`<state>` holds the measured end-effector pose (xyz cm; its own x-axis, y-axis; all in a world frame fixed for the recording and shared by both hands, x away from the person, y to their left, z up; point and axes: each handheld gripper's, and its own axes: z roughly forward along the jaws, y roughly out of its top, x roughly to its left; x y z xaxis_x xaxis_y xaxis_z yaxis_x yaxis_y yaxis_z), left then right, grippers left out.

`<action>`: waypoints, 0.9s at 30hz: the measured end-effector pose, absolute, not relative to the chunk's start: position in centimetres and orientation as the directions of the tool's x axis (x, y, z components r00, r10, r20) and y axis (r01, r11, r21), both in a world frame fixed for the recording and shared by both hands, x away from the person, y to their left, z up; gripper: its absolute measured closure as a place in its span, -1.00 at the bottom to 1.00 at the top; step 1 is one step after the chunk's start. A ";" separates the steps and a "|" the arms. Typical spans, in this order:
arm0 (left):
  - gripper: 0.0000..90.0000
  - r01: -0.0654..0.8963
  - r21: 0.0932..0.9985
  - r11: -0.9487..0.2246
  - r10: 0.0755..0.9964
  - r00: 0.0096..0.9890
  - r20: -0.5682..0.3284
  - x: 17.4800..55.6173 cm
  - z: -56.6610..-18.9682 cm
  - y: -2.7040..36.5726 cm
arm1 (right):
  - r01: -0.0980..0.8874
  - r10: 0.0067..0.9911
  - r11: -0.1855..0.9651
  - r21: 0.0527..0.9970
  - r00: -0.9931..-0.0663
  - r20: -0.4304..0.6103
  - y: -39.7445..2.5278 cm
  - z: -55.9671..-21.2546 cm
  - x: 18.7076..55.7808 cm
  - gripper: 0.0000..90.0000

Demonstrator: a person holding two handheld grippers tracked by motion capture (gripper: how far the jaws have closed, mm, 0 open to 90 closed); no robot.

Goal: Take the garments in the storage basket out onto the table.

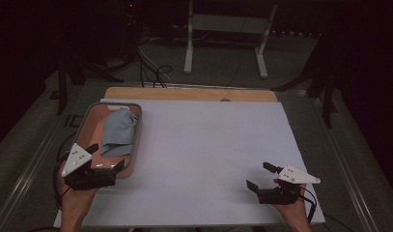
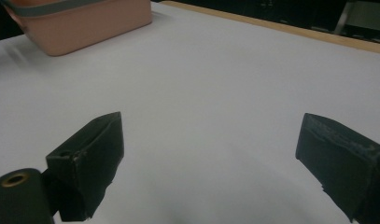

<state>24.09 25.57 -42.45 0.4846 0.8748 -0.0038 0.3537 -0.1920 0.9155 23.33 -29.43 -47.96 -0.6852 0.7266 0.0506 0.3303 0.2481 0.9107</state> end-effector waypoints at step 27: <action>-0.99 0.402 0.890 -0.213 0.888 0.459 0.005 28.7 -40.5 26.1 | 0.336 0.734 0.254 0.907 -0.677 0.045 -29.5 -48.0 23.3 -0.82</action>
<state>28.67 26.14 -40.48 0.4590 0.8884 0.0050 0.4023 -0.2129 0.8904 23.32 -29.54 -48.03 -0.6773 0.7343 0.0454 0.3359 0.2537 0.9071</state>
